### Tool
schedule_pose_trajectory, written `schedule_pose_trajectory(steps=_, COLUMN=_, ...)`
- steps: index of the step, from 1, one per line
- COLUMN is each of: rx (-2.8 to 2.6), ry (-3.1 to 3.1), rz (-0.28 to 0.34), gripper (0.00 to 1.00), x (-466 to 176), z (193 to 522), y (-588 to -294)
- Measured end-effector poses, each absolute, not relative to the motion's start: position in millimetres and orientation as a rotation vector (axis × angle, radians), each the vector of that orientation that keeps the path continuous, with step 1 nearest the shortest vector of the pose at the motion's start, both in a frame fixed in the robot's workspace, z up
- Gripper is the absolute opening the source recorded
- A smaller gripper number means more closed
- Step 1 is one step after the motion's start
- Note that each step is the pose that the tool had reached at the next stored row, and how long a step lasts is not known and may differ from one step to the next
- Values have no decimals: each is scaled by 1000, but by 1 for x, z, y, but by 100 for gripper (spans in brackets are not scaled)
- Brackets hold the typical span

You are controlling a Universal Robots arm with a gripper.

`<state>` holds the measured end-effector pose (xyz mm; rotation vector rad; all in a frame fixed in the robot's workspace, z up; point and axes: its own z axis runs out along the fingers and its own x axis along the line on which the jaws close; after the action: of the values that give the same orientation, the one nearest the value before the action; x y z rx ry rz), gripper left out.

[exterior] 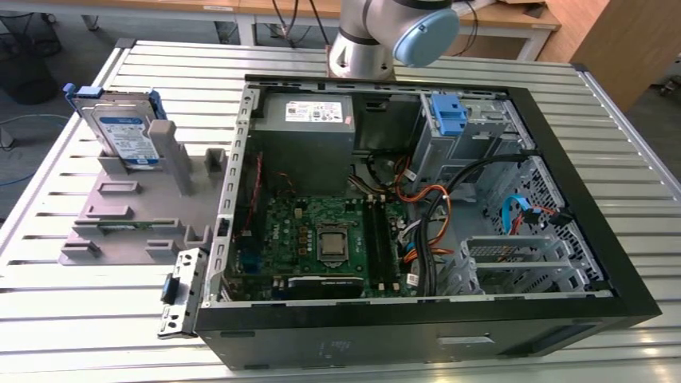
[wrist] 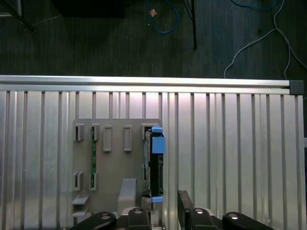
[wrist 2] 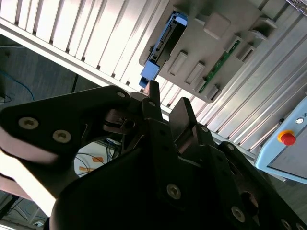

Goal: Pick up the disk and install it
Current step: 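Pick up the disk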

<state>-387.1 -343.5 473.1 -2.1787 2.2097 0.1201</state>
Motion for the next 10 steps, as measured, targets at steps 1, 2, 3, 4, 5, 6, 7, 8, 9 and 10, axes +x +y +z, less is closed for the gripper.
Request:
schedule_pose_trajectory(steps=1, rx=-2179, ry=2210, rz=120, gripper=35, x=-387, z=473, y=-343)
schedule_pose_trajectory(steps=2, rx=-2179, ry=2210, rz=120, gripper=35, x=-387, z=473, y=-343)
schedule_pose_trajectory(steps=3, rx=-2179, ry=2209, rz=120, gripper=35, x=-387, z=473, y=-343)
schedule_pose_trajectory(steps=4, rx=-2178, ry=2209, rz=120, gripper=35, x=-387, z=472, y=-343)
schedule_pose_trajectory(steps=5, rx=-2179, ry=2210, rz=120, gripper=35, x=-387, z=472, y=-343)
schedule_pose_trajectory(steps=6, rx=-2179, ry=2210, rz=120, gripper=35, x=-387, z=472, y=-343)
schedule_pose_trajectory(steps=7, rx=-2179, ry=2210, rz=120, gripper=35, x=-387, z=472, y=-343)
schedule_pose_trajectory(steps=8, rx=-2179, ry=2210, rz=120, gripper=35, x=-387, z=472, y=-343)
schedule_pose_trajectory(steps=9, rx=-2179, ry=2210, rz=120, gripper=35, x=-387, z=472, y=-343)
schedule_pose_trajectory(steps=10, rx=-2178, ry=2209, rz=121, gripper=35, x=-387, z=472, y=-343)
